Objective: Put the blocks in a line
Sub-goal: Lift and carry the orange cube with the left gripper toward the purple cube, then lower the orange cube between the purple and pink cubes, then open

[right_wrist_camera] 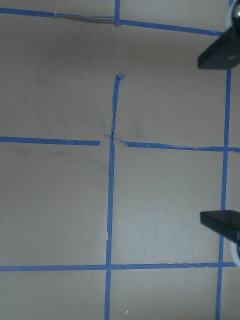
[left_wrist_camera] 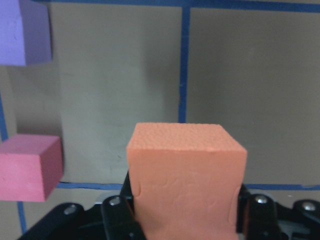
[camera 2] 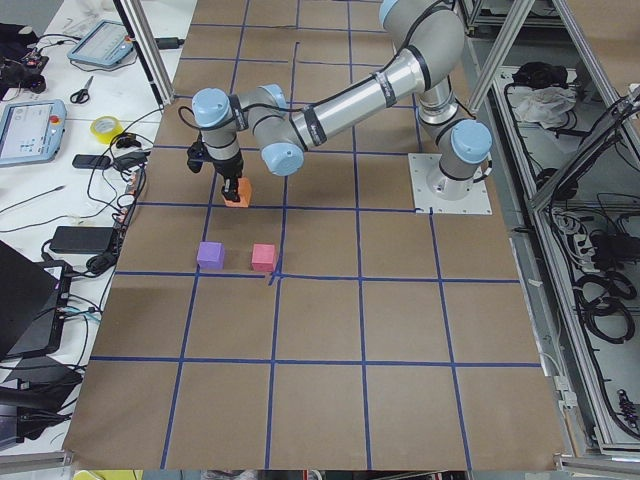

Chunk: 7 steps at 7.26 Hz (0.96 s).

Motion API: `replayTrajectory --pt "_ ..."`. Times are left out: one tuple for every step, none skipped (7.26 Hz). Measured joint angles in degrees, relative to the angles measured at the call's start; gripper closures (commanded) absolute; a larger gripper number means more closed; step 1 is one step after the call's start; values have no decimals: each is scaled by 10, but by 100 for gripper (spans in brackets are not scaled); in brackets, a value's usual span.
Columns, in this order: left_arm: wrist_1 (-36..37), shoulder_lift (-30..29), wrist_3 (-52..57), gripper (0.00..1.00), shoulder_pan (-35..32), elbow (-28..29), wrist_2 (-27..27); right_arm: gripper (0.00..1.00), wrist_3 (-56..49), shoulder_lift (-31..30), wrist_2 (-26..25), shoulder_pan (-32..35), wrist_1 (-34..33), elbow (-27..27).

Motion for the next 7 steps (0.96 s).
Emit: replayTrajectory --pt "13 -28 5 100 6 19 31 0 0 0 0 0 0 0" --pt "15 -50 6 100 14 39 48 0 0 0 0 1 0 0" --pt "13 -61 8 100 28 50 45 0 -1 0 0 0 1 0" --pt "8 -65 10 100 43 54 31 0 -1 0 0 1 1 0" --pt "5 -67 15 100 55 56 22 0 -1 0 0 1 1 0" --pt "4 -68 24 100 66 57 17 0 -1 0 0 1 1 0" --pt "3 -69 38 100 76 60 10 0 -1 0 0 1 1 0"
